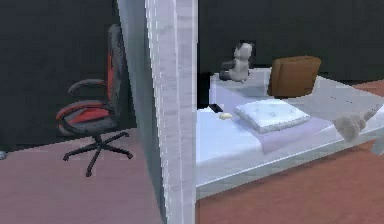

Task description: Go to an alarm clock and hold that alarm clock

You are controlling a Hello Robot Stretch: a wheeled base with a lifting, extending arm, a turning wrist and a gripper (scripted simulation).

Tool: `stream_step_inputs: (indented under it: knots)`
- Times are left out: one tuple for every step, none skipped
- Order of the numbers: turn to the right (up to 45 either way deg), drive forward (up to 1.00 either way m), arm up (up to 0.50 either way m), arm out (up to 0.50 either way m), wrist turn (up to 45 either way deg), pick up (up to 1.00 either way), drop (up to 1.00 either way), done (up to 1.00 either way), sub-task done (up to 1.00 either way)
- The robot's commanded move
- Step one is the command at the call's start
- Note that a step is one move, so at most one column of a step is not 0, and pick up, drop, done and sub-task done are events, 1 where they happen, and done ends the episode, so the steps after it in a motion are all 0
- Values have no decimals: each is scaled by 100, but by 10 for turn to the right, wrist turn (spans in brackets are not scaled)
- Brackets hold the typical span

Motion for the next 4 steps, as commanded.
stream_step_inputs:
  knots:
    - [0,15,0,0,0,0,0,0,0]
    - [450,0,0,0,0,0,0,0,0]
    - [450,0,0,0,0,0,0,0,0]
    - [30,0,0,0,0,0,0,0,0]
